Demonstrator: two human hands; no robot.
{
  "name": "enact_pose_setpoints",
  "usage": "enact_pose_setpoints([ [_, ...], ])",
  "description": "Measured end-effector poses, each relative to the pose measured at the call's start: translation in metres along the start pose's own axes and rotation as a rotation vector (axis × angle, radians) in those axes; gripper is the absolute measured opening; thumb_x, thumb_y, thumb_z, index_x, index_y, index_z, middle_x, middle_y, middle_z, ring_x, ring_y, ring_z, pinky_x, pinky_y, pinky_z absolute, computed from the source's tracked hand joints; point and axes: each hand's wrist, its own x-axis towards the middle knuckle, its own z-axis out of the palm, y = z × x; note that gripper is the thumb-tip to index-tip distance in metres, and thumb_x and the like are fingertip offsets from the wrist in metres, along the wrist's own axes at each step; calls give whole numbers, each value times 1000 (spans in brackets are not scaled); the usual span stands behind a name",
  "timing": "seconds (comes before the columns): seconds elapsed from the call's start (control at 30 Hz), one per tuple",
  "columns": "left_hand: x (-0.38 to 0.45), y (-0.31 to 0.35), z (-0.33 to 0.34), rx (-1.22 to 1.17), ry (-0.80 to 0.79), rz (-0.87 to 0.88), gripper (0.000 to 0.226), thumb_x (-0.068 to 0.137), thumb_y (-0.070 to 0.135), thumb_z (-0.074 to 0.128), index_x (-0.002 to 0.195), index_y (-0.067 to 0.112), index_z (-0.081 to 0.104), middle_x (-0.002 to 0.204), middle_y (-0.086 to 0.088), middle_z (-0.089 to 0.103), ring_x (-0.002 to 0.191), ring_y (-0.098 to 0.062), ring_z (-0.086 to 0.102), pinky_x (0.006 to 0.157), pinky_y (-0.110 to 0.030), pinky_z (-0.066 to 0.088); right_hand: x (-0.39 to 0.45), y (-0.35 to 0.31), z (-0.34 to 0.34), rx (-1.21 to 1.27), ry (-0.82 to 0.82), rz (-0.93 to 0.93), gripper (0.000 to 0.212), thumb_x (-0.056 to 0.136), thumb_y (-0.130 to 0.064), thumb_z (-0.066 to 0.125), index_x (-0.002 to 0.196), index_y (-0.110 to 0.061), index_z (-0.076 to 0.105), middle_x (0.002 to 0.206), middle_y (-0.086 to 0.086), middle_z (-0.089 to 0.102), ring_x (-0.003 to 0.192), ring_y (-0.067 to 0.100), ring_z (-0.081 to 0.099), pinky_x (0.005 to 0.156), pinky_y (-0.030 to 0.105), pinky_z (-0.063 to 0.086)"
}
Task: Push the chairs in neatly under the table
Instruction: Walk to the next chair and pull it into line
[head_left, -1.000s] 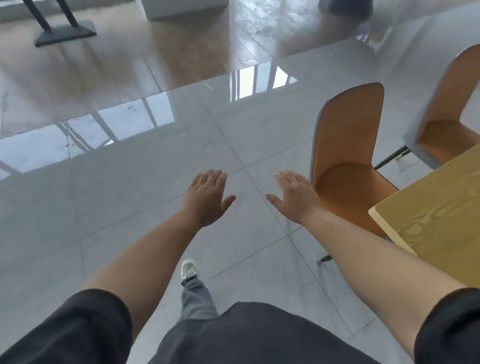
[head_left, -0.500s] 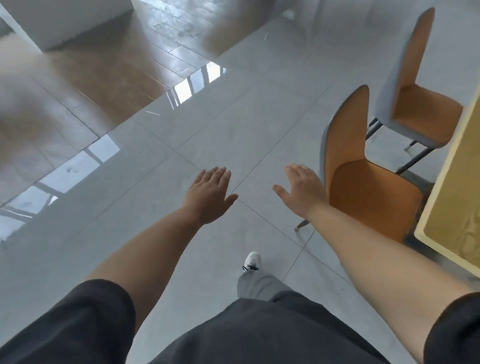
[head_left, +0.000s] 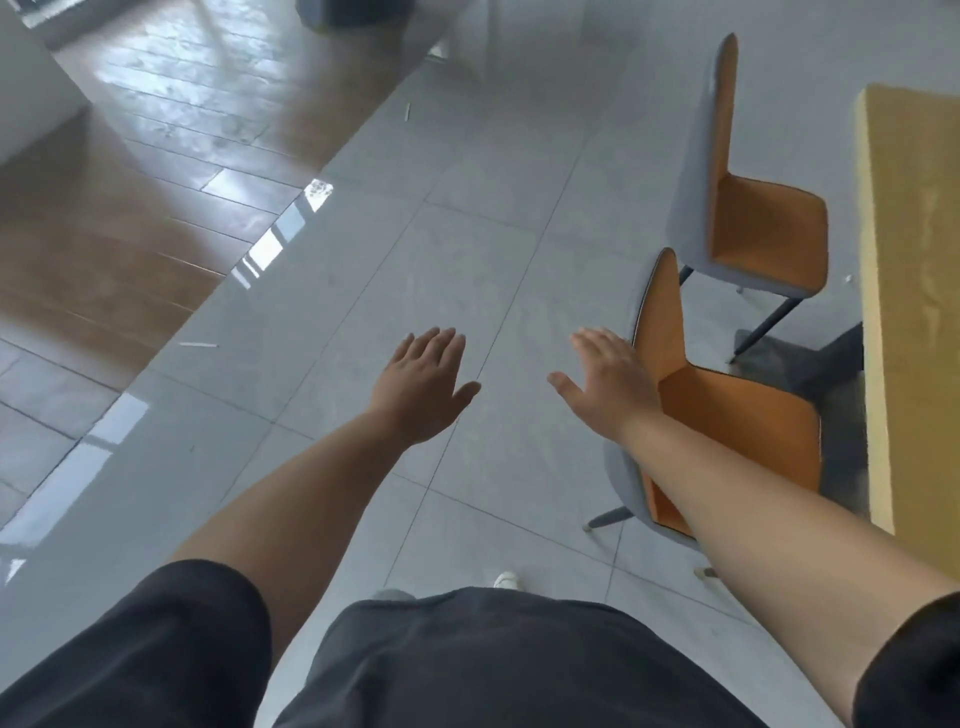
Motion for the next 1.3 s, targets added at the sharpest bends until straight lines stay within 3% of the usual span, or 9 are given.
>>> enact_pose_setpoints([
  [0.27,169,-23,6,-11,-30,287,72,95,54,34,149,8,23,156,-9,26,145,-25,16,119,-40,7,74,44,-1,-42,70,274,67,95,-51,40,146,-9,32,154,9,30,143,25,19,117,40,12],
  [0.47,294,-37,16,31,-97,593,74,94,58,28,149,9,23,156,-9,26,145,-26,16,119,-39,7,112,61,15,-54,152,782,69,94,-51,40,147,-9,24,155,12,25,140,31,21,114,45,21],
  [0.53,324,-35,16,52,-112,710,73,94,57,27,149,9,22,157,-8,25,145,-25,15,119,-40,7,113,58,21,-58,149,955,69,93,-52,41,143,-7,26,145,15,38,130,34,37,105,46,34],
  [0.6,352,-27,15,70,-130,809,73,95,57,26,150,9,20,157,-8,24,146,-25,14,119,-39,6,116,55,20,-48,120,1107,61,92,-55,39,130,-7,36,121,16,56,102,35,55,77,43,48],
  [0.63,365,-19,14,76,-150,850,73,95,57,25,150,10,19,158,-7,22,146,-24,12,119,-39,5,118,55,19,-41,102,1156,56,92,-57,37,119,-8,41,106,14,61,84,32,58,60,37,45],
  [0.7,386,3,14,82,-185,945,74,95,58,22,151,10,16,158,-7,20,146,-23,10,119,-38,4,119,56,20,-62,80,1176,51,92,-59,34,101,-10,45,83,7,59,63,25,53,46,30,36],
  [0.83,414,69,23,101,-239,1186,73,94,57,21,150,9,17,158,-8,20,146,-24,11,119,-38,8,119,62,25,-82,62,1184,49,93,-61,29,97,-15,45,70,-2,51,55,19,50,43,30,39],
  [1.1,438,147,57,255,-192,1707,72,93,61,14,143,12,31,157,-9,22,146,-27,6,117,-44,8,118,67,29,-124,84,1166,47,89,-60,30,94,-17,48,67,-7,43,43,15,33,39,26,25],
  [1.3,453,176,57,333,-366,1893,72,93,61,23,138,7,38,159,-8,20,147,-23,8,116,-38,10,117,60,25,-129,170,1205,44,87,-61,36,91,-20,51,68,-9,57,47,15,47,38,25,33],
])
